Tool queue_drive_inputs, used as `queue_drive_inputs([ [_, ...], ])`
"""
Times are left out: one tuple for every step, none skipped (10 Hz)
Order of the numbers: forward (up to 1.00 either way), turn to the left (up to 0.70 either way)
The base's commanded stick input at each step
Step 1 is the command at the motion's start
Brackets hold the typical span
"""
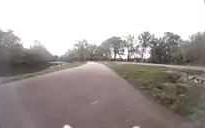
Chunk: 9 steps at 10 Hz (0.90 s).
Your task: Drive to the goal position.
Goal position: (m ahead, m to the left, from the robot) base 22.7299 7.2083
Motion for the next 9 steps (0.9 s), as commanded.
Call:
queue_drive_inputs([
  [1.0, 0.0],
  [1.0, 0.0],
  [1.0, 0.0],
  [1.0, 0.0],
  [1.0, 0.0],
  [1.0, 0.0],
  [1.0, 0.0],
  [1.0, 0.0],
  [1.0, 0.0],
])
